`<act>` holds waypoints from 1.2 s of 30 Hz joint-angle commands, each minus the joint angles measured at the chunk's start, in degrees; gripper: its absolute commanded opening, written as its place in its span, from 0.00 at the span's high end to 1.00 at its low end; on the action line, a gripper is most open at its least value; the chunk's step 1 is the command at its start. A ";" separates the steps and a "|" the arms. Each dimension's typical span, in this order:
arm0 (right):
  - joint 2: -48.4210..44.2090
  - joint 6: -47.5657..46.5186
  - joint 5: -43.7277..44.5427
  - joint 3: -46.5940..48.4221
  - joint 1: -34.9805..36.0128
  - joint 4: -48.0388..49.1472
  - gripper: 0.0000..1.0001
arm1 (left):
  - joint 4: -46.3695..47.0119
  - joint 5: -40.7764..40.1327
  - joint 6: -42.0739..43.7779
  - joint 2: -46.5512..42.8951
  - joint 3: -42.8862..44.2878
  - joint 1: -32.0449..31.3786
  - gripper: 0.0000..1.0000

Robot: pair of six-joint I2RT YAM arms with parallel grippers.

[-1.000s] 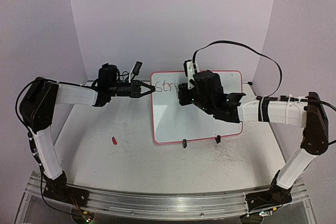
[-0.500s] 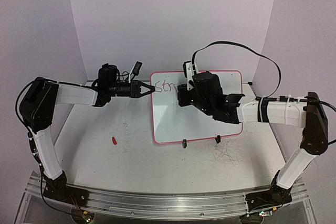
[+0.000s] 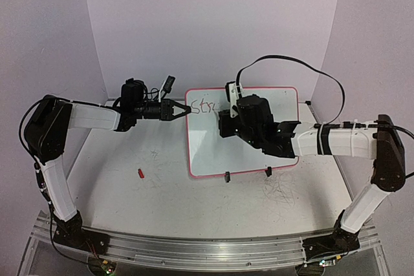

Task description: Write a sentence on the whiteboard

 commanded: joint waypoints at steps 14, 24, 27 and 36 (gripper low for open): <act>-1.53 1.73 7.57 0.10 -0.39 0.35 1.00 | 1.13 0.43 0.09 -2.17 0.25 -0.44 1.00; -0.36 0.33 7.51 1.67 -0.32 2.02 1.00 | 1.13 0.53 0.18 -2.21 0.20 -0.70 1.00; 0.08 0.17 7.21 2.22 -0.32 2.11 1.00 | 1.10 0.49 0.16 -2.20 0.21 -0.79 1.00; 1.23 -0.68 7.10 3.63 -0.36 2.46 1.00 | 1.12 0.59 0.21 -2.26 0.23 -0.88 1.00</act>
